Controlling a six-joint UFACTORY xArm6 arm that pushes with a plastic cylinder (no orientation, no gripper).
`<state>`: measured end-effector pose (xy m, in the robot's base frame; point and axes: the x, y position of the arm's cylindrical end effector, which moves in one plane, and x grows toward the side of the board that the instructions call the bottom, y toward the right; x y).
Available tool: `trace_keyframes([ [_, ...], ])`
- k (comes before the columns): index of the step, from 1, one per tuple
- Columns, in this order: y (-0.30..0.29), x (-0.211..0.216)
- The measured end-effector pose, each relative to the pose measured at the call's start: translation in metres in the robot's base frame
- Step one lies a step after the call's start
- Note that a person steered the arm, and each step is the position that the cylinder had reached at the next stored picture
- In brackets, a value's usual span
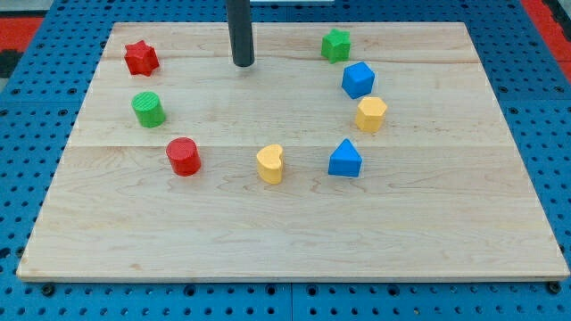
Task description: Push red star slightly towards left side
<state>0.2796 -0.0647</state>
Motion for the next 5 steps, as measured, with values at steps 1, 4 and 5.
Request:
trace_keyframes([
  [1,0.0,0.014],
  [4,0.066,-0.005],
  [5,0.111,-0.037],
])
